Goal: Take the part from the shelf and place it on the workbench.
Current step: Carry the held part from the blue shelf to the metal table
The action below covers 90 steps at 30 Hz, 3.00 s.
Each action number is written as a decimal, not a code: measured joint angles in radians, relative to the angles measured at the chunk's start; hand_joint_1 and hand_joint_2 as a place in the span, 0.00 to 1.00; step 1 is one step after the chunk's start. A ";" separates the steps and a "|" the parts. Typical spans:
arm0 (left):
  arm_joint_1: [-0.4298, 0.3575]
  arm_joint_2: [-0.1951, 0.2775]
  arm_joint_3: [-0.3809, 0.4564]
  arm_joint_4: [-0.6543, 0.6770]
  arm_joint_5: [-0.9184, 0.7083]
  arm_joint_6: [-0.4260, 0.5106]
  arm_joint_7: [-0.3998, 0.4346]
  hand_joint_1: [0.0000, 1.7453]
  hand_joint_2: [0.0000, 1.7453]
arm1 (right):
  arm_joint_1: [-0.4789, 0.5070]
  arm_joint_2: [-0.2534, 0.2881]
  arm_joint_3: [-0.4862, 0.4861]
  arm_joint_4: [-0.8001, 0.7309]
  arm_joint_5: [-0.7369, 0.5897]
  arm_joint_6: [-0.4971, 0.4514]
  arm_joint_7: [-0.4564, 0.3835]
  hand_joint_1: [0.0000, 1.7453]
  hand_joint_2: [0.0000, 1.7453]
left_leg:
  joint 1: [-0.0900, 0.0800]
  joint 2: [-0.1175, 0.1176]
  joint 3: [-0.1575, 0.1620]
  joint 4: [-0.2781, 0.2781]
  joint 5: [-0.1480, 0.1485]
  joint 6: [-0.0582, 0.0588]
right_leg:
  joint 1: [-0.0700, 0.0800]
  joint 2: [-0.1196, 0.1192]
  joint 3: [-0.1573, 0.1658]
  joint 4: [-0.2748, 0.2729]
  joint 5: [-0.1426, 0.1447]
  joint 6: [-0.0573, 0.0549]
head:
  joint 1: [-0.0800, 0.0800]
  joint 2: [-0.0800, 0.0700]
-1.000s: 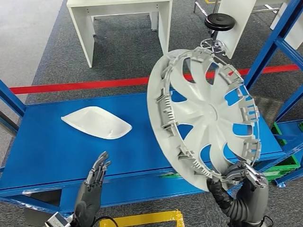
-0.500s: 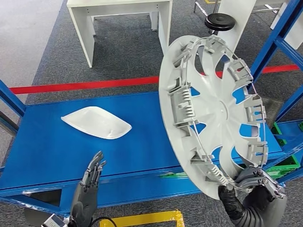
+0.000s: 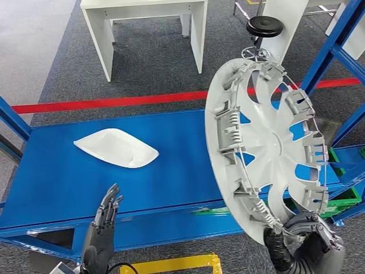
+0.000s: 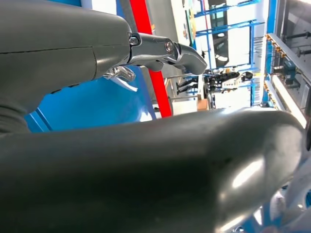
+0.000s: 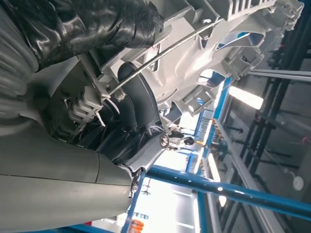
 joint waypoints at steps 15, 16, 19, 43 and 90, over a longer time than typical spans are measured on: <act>0.005 0.004 0.000 0.000 0.001 -0.006 0.000 0.00 0.00 | 0.013 0.041 -0.017 0.039 0.004 -0.014 0.000 1.00 1.00 | 0.000 0.000 0.000 0.000 0.000 0.000 | 0.000 0.000 0.000 0.000 0.000 0.000 | 0.000 0.000; 0.005 0.004 0.000 0.000 0.001 -0.006 0.000 0.00 0.00 | 0.012 0.041 -0.017 0.039 -0.014 -0.010 0.000 1.00 1.00 | 0.000 0.000 0.000 0.000 0.000 0.000 | 0.000 0.000 0.000 0.000 0.000 0.000 | 0.000 0.000; 0.005 0.004 0.000 0.000 0.001 -0.013 0.001 0.00 0.00 | 0.009 0.041 -0.018 0.029 -0.088 0.021 0.000 1.00 1.00 | 0.000 0.000 0.000 0.000 0.000 0.000 | 0.000 0.000 0.000 0.000 0.000 0.000 | 0.000 0.000; -0.004 0.004 0.000 0.000 0.006 -0.035 0.013 0.00 0.00 | -0.011 0.132 -0.147 -0.069 -0.223 0.406 -0.003 1.00 1.00 | -0.001 0.000 0.000 0.001 0.000 0.000 | -0.001 0.000 0.000 -0.001 0.000 0.001 | 0.000 0.000; -0.007 -0.002 0.002 0.000 0.000 -0.034 -0.007 0.00 0.00 | -0.002 0.121 -0.121 -0.040 -0.146 0.226 -0.002 1.00 1.00 | 0.001 0.014 0.003 -0.020 0.017 0.026 | -0.013 -0.027 -0.094 0.228 -0.100 0.037 | 0.015 0.000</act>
